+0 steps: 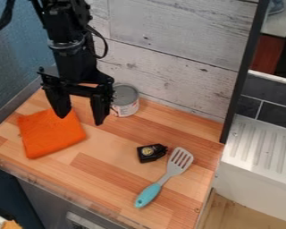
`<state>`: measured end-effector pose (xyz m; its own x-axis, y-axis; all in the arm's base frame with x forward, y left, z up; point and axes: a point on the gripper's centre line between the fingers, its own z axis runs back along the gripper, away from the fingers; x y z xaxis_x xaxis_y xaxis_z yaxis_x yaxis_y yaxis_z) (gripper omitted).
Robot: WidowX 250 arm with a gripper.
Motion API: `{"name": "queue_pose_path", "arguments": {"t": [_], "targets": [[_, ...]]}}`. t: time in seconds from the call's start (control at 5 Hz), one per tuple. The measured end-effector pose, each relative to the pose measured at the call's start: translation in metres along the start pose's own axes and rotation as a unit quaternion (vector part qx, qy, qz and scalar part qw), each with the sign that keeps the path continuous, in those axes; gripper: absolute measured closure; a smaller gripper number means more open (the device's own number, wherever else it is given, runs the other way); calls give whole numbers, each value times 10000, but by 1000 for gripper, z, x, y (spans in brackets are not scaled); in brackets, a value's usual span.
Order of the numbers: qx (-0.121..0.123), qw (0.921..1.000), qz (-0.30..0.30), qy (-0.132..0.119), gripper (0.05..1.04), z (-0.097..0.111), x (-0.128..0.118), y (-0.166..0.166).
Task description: Push the orange cloth to the left side of the blue spatula
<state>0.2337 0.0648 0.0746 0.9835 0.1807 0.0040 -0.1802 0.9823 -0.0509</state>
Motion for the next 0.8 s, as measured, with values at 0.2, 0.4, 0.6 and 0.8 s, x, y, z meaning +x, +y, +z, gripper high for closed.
{"name": "queue_pose_path", "arguments": {"t": [0.2,0.4,0.6,0.8], "targets": [[-10,10000,21,91,84,-5,-1,1],[78,9982,586,20,84,-22,6,30],[224,9945,1017,-59,84,-37,24,59],[312,9873,1533,-274,84,-48,36,91]]}}
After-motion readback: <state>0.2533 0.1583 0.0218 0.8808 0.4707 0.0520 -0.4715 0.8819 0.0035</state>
